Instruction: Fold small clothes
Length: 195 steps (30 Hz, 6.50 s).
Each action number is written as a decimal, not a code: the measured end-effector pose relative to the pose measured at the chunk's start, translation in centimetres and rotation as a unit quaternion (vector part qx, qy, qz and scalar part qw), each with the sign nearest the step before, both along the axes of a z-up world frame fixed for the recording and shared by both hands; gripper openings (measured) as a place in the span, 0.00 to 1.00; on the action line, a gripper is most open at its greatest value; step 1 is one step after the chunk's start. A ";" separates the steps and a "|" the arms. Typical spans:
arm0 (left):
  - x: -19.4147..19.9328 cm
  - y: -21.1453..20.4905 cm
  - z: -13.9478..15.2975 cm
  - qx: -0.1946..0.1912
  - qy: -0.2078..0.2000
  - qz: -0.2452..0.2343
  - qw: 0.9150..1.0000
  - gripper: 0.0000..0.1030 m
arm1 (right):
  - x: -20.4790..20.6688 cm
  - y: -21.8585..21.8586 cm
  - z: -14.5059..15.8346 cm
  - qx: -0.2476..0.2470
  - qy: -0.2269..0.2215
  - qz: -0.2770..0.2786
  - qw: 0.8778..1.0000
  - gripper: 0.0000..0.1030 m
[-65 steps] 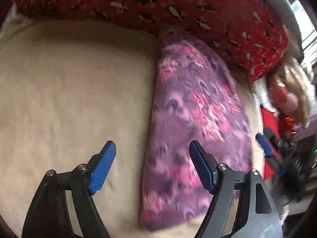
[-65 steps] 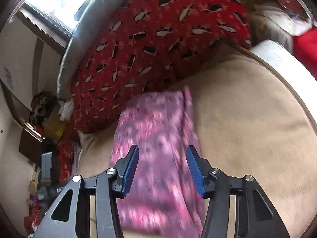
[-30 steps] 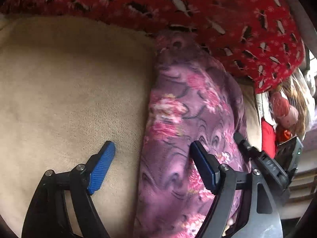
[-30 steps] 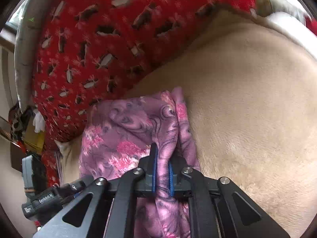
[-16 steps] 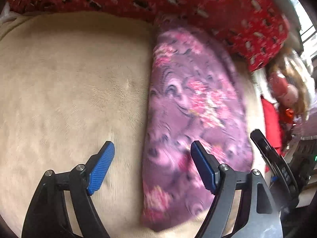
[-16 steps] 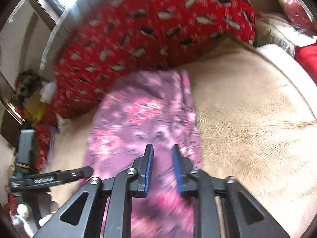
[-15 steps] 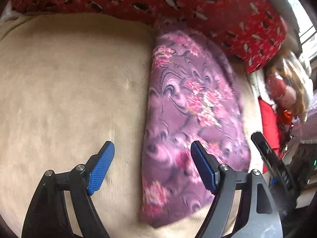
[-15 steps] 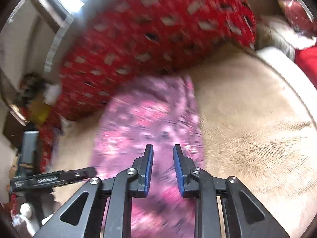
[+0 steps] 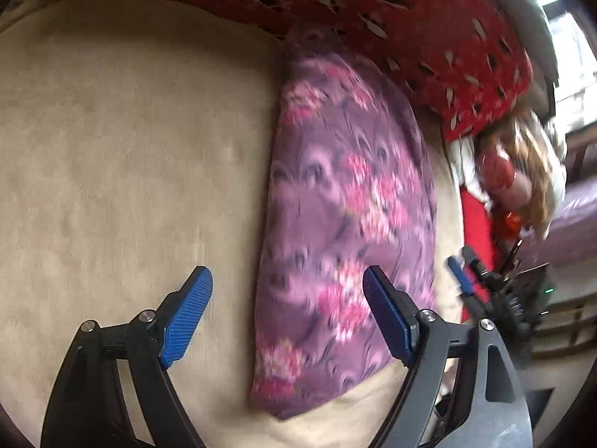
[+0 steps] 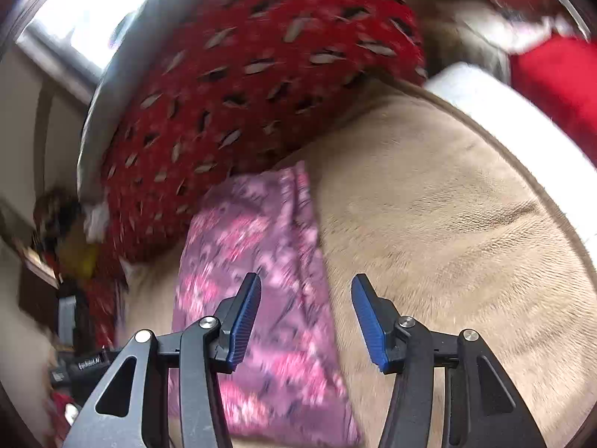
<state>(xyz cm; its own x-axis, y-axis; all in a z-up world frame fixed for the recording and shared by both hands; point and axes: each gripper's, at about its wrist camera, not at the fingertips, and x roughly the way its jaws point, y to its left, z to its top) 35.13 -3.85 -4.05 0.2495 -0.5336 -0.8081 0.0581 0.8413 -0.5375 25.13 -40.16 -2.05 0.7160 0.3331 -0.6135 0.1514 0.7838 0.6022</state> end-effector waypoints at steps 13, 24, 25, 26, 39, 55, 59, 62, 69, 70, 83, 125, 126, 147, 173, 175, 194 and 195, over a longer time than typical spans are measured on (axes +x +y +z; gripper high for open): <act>3.0 -4.0 -2.1 -0.051 0.036 -0.011 0.998 0.85 | 6.0 3.1 -4.0 0.055 0.015 0.105 0.993 0.61; 0.9 -3.6 0.6 0.016 -0.024 0.006 1.000 0.21 | 4.8 5.9 -0.7 -0.074 -0.022 0.104 0.992 0.25; 0.4 -3.5 1.1 0.021 -0.030 0.005 0.999 0.21 | 4.5 6.2 -0.3 -0.078 -0.026 0.101 0.991 0.25; 0.2 -3.4 1.3 0.025 -0.034 0.004 0.999 0.21 | 4.2 6.5 0.1 -0.082 -0.030 0.100 0.991 0.25; -11.7 0.4 6.2 0.075 -0.086 0.015 0.993 0.22 | -4.7 12.6 4.7 -0.064 -0.051 0.129 0.988 0.25; -17.8 9.7 -0.4 0.072 -0.009 0.066 0.995 0.51 | -9.7 16.2 -2.5 -0.032 0.065 0.115 0.991 0.34; -16.1 9.7 2.7 0.060 -0.057 0.081 0.993 0.51 | -9.2 15.8 1.1 -0.065 0.009 0.082 0.994 0.37; -13.9 7.2 3.7 0.077 -0.081 0.064 0.992 0.53 | -7.5 18.3 2.8 -0.124 -0.023 0.121 0.985 0.36; -8.1 1.7 0.2 0.180 -0.092 0.034 0.979 0.71 | -2.6 21.0 -0.2 -0.218 -0.008 0.144 0.965 0.31; -7.2 1.6 -0.8 0.178 -0.078 0.031 0.980 0.72 | -1.9 20.7 -1.4 -0.219 0.014 0.142 0.965 0.31; -14.1 7.9 0.4 0.131 -0.081 0.060 0.986 0.77 | -7.4 17.1 0.1 -0.128 -0.031 0.193 0.972 0.34; -21.6 9.7 -4.4 0.108 -0.038 0.090 0.989 1.00 | -16.1 16.4 -6.0 -0.134 0.067 0.092 0.985 0.99; -21.7 9.6 -4.3 0.108 -0.038 0.091 0.989 1.00 | -16.2 16.6 -6.0 -0.137 0.066 0.089 0.984 0.99; -28.1 11.6 -0.2 0.219 -0.125 0.096 0.963 1.00 | -19.9 18.7 -1.9 -0.264 0.098 0.064 0.957 0.98; -28.7 8.8 -0.6 0.266 -0.150 0.052 0.951 1.00 | -19.8 20.7 -2.5 -0.249 0.069 0.111 0.960 0.54; -29.4 8.5 -0.1 0.276 -0.161 0.054 0.946 1.00 | -20.5 20.9 -1.7 -0.275 0.068 0.093 0.955 0.71; -34.3 7.8 1.5 0.314 -0.204 0.083 0.924 1.00 | -25.5 22.3 3.3 -0.379 -0.011 0.066 0.923 0.86; -34.5 7.8 1.7 0.312 -0.209 0.083 0.923 1.00 | -25.8 22.3 3.4 -0.376 -0.014 0.063 0.924 0.86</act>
